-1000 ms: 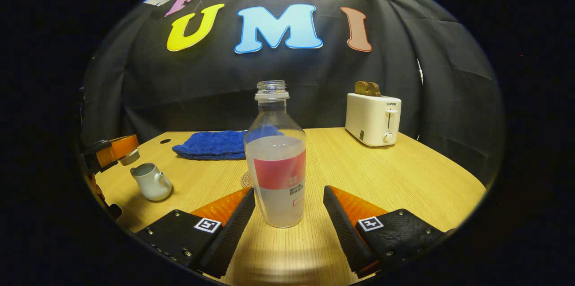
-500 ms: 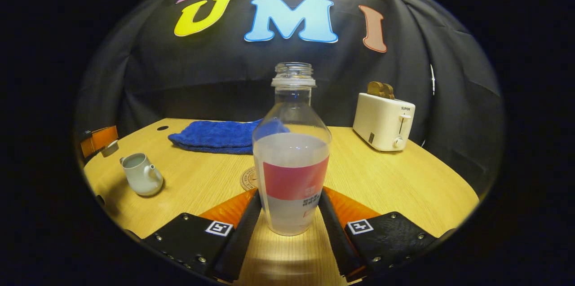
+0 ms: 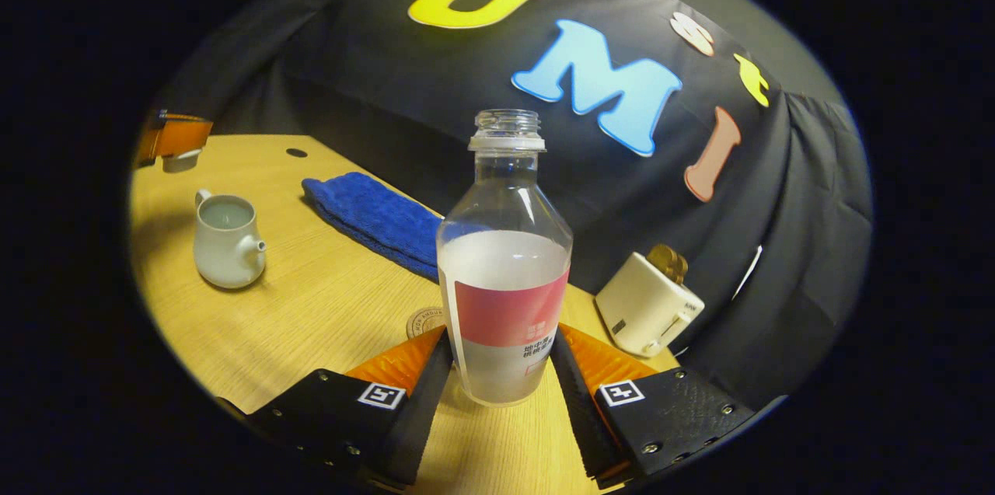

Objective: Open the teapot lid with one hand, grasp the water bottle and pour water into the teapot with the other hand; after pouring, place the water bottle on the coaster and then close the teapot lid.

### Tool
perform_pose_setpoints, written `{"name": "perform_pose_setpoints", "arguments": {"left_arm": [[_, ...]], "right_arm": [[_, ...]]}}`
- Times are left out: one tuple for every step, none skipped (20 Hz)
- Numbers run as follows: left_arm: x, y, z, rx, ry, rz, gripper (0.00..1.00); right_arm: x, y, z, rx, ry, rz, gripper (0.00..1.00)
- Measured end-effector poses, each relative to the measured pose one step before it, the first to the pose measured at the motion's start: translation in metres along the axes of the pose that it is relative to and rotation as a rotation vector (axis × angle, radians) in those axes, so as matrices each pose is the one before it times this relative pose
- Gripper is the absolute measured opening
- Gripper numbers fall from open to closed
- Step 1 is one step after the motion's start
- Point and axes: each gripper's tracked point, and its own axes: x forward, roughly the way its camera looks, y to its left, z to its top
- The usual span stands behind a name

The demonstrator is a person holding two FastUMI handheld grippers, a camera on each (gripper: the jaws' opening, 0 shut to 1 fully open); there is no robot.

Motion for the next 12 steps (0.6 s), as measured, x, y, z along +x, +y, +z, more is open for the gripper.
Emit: {"name": "perform_pose_setpoints", "arguments": {"left_arm": [[-0.00072,0.00387,-0.00048,-0.00117,0.00122,0.00535,0.13],[-0.00139,0.00374,0.00025,-0.00175,0.00226,0.00424,0.13],[-0.00127,0.00495,-0.00199,-0.00076,0.00169,0.00583,0.13],[-0.00197,0.00382,-0.00054,0.00087,0.0024,0.00562,0.13],[-0.00089,0.00419,-0.00187,0.00025,0.00247,0.00542,0.13],[-0.00134,0.00399,0.00027,-0.00131,0.00326,0.00425,0.13],[-0.00038,0.00387,-0.00176,-0.0023,0.0021,0.00407,0.13],[-0.00083,0.003,0.00023,-0.0026,0.00095,0.00427,0.13],[-0.00124,0.00334,-0.00069,-0.00221,0.00171,0.00447,0.13],[-0.00021,0.00332,-0.00044,-0.003,0.00145,0.00407,0.13],[-0.00056,0.00265,-0.00057,-0.00299,0.00082,0.00326,0.13],[-0.00109,0.00168,0.00087,-0.00156,0.00184,0.00298,0.13]], "right_arm": [[0.00111,0.0055,0.00723,-0.0549,-0.01189,0.00627,0.76],[0.00235,0.00421,0.00751,-0.05538,-0.01104,0.00166,0.76],[0.00052,0.00553,0.00752,-0.05342,-0.01522,0.00434,0.76],[0.00234,0.00492,0.00659,-0.05046,-0.00933,0.00793,0.76],[0.00151,0.00669,0.00417,-0.04871,-0.00886,0.00834,0.76],[0.00164,0.00513,0.00355,-0.0515,-0.00637,0.00394,0.76],[0.00189,0.00319,0.0035,-0.05243,-0.00397,0.00203,0.76],[0.00222,0.00256,0.0044,-0.04729,-0.00514,0.00109,0.76],[0.0025,0.00313,0.00363,-0.04368,-0.00494,0.00249,0.76],[0.00199,0.00241,0.00295,-0.03989,-0.00257,0.00339,0.76],[0.00214,0.00315,0.00174,-0.03395,-0.00317,0.00527,0.76],[-0.00037,0.0017,0.00111,-0.03475,-0.00379,0.00195,0.76]]}}
